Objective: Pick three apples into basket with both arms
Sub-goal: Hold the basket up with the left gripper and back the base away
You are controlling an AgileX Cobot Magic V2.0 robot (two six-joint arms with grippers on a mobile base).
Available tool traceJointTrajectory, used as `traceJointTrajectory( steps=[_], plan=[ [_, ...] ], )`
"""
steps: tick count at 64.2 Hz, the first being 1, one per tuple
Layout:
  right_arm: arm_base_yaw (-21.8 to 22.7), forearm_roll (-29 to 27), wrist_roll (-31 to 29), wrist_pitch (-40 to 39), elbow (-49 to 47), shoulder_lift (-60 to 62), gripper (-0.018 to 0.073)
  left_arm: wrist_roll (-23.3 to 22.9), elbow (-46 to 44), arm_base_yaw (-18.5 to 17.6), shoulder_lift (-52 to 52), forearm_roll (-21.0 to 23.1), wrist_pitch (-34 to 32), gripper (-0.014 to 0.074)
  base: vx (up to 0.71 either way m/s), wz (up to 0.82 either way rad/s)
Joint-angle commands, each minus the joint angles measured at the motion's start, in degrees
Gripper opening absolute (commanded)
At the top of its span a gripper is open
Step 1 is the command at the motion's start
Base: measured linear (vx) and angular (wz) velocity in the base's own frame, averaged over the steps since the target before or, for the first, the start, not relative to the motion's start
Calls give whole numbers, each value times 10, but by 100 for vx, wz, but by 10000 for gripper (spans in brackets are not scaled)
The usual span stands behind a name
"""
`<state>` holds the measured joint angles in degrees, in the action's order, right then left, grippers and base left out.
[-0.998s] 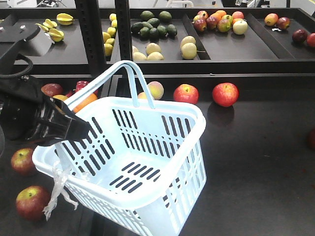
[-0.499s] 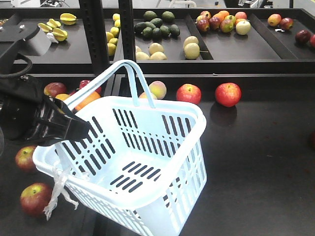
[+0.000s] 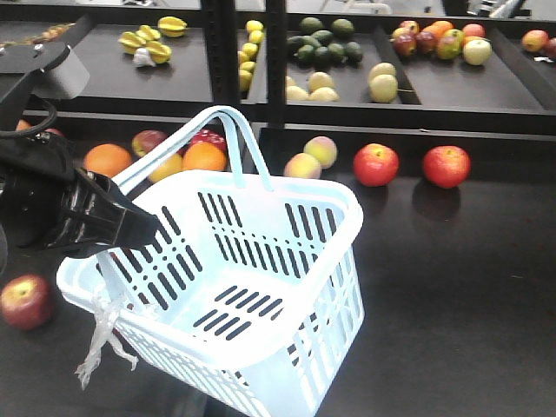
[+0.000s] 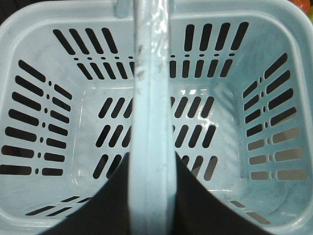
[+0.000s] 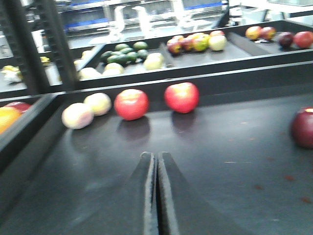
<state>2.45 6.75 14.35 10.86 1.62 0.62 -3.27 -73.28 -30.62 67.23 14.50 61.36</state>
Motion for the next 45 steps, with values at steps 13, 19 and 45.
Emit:
traceJointTrajectory(
  steps=[13,19,45],
  plan=[
    [3,6,-3,-42,9,6,-1,-5,-17,-3,-14,15,-39,-8,-12,42],
    [3,6,-3,-42,9,6,-1,-5,-17,-3,-14,15,-39,-8,-14,50],
    [3,6,-3,-41,9,6,-1,-5,-17,-3,-14,15,-39,-8,-14,55]
  ],
)
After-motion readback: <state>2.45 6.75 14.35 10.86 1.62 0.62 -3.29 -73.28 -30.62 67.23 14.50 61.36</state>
